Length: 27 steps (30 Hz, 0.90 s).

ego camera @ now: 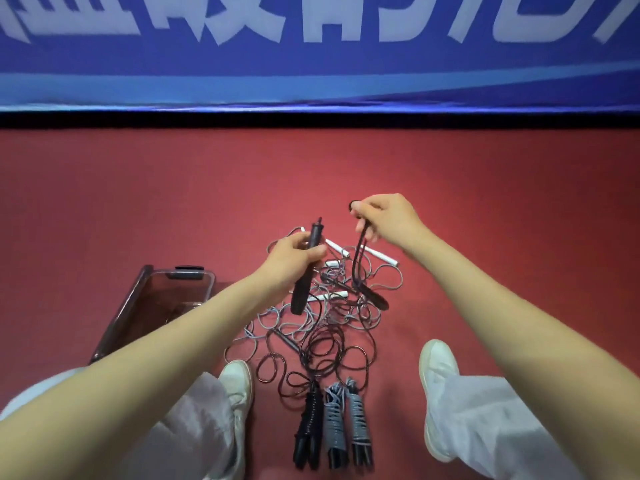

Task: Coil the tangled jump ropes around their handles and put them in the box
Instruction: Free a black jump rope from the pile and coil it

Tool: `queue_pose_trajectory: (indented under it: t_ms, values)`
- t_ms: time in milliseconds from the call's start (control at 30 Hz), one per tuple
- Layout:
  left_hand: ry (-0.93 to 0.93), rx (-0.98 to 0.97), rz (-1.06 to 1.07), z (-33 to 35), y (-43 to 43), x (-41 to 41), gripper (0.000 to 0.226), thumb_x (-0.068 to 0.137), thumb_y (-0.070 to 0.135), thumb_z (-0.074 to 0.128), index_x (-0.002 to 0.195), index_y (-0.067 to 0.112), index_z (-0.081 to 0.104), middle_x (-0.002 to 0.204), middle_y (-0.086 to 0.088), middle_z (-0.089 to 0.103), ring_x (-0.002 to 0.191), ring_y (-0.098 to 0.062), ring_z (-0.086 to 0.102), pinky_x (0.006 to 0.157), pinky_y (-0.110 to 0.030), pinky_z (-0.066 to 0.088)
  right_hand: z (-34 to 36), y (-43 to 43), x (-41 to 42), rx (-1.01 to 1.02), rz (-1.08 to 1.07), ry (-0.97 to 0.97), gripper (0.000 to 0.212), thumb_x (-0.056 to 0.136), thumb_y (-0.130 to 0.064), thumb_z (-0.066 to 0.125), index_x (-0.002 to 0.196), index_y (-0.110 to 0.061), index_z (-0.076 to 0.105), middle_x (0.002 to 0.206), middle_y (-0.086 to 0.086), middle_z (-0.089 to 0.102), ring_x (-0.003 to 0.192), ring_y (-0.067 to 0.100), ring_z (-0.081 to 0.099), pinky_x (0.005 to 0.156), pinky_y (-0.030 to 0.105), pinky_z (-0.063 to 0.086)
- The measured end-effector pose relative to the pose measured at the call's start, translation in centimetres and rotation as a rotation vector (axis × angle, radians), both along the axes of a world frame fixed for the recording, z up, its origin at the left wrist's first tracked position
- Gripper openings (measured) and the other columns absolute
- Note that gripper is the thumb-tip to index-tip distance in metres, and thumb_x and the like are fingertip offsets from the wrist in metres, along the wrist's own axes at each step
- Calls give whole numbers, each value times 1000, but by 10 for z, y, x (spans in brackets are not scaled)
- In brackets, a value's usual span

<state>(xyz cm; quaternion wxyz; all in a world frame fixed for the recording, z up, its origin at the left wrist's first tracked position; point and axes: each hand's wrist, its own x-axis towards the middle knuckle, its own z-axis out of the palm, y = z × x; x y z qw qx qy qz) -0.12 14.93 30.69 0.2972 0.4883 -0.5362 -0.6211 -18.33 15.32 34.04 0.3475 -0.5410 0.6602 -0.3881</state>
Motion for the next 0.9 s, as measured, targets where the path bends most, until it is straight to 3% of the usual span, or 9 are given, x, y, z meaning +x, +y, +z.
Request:
queue_pose_trajectory:
  t_ms: [167, 300, 400, 467, 600, 733, 833, 900]
  values:
    - [-60, -95, -264, 15, 3, -12, 20, 92, 15, 63, 111, 8, 62, 84, 6, 59, 71, -6, 53, 61, -12, 40, 34, 7, -2, 43, -44, -398, 22, 98, -19, 54, 85, -4, 65, 63, 3, 62, 43, 4, 52, 45, 15, 46]
    - [-78, -177, -164, 20, 4, -24, 19, 91, 18, 66, 103, 4, 62, 86, -4, 66, 74, -15, 56, 63, -20, 46, 51, 6, -6, 34, -115, -531, 26, 101, -26, 49, 93, -5, 62, 73, 5, 66, 54, 11, 57, 49, 18, 49]
    - [51, -156, -20, 30, -1, -28, 12, 93, 17, 63, 99, 7, 61, 78, 1, 65, 63, -12, 52, 53, -16, 45, 47, 6, -15, 94, -196, -364, 26, 102, -30, 44, 104, -8, 59, 99, 8, 65, 65, 15, 60, 50, 23, 52]
    - [101, -163, -6, 38, -7, -28, 5, 93, 15, 62, 94, 10, 60, 74, 3, 64, 60, -9, 49, 57, -18, 43, 31, 10, -15, 144, -166, -276, 13, 99, -14, 48, 103, -9, 60, 103, 10, 62, 69, 15, 58, 53, 23, 54]
    - [265, -92, -4, 56, -13, -33, 6, 95, 11, 58, 89, 10, 59, 70, 3, 60, 53, -7, 46, 53, -15, 43, 0, 20, 6, 217, 88, -74, 30, 86, 5, 52, 104, -17, 62, 108, 3, 64, 96, 15, 60, 82, 27, 53]
    - [417, -2, 3, 68, -23, -29, 9, 95, 13, 58, 87, 7, 60, 63, 3, 57, 55, -12, 45, 53, -17, 46, -1, 16, 22, 110, 142, -130, 23, 87, -5, 63, 107, -18, 64, 101, 4, 66, 89, 12, 59, 77, 19, 46]
    - [477, 19, 36, 71, -28, -26, 12, 94, 16, 59, 85, 9, 62, 68, 1, 54, 56, -11, 46, 54, -18, 46, 1, 14, 20, 87, 104, -98, 10, 90, -19, 66, 99, -19, 66, 99, 5, 66, 88, 14, 57, 79, 27, 44]
    - [516, 14, 69, 73, -28, -26, 12, 94, 16, 59, 86, 8, 61, 69, 0, 55, 57, -10, 46, 54, -17, 46, 2, 13, 17, 71, 86, -47, 13, 91, -26, 63, 100, -17, 66, 87, 2, 60, 79, 14, 52, 73, 30, 37]
